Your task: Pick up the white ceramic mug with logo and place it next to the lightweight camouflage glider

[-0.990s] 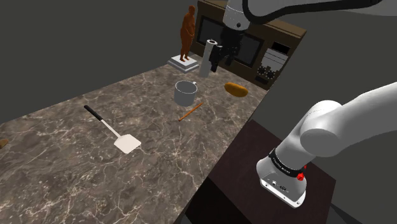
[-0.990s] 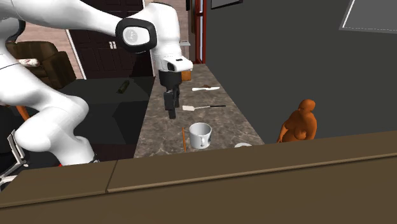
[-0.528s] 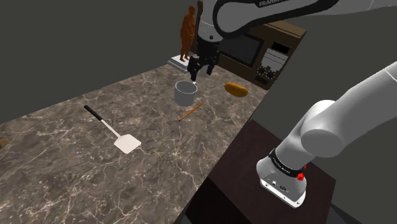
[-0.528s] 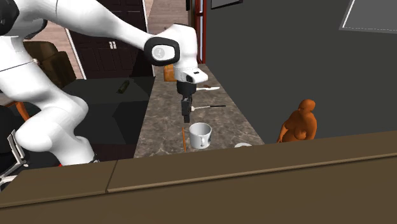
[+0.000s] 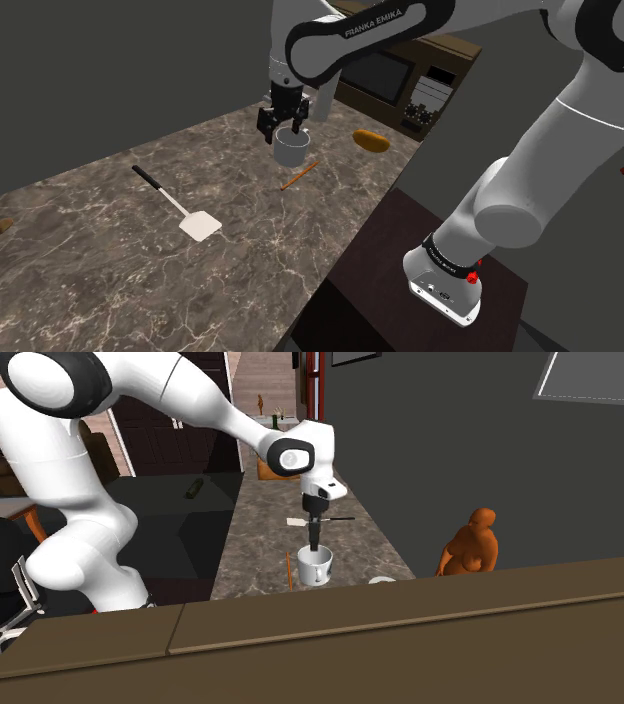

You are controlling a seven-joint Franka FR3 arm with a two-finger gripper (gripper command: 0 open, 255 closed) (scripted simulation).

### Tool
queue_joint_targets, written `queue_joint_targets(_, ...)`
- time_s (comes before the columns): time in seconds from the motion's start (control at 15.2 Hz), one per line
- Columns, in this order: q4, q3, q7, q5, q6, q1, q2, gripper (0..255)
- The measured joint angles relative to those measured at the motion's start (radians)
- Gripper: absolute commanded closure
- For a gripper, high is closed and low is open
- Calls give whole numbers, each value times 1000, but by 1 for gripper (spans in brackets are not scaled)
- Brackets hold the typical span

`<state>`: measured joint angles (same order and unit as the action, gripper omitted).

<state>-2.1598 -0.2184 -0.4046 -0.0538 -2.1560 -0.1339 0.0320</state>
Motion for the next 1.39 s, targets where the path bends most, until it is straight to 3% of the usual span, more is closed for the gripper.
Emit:
queue_joint_targets(0.53,-26,1,-20,-20,-90,-3,69,0)
queue_joint_targets(0.92,-32,0,-23,-22,-101,-4,73,0)
queue_joint_targets(0.99,-32,0,-23,-22,-101,-4,73,255)
queue_joint_targets(1.39,-32,0,-23,-22,-101,-4,73,255)
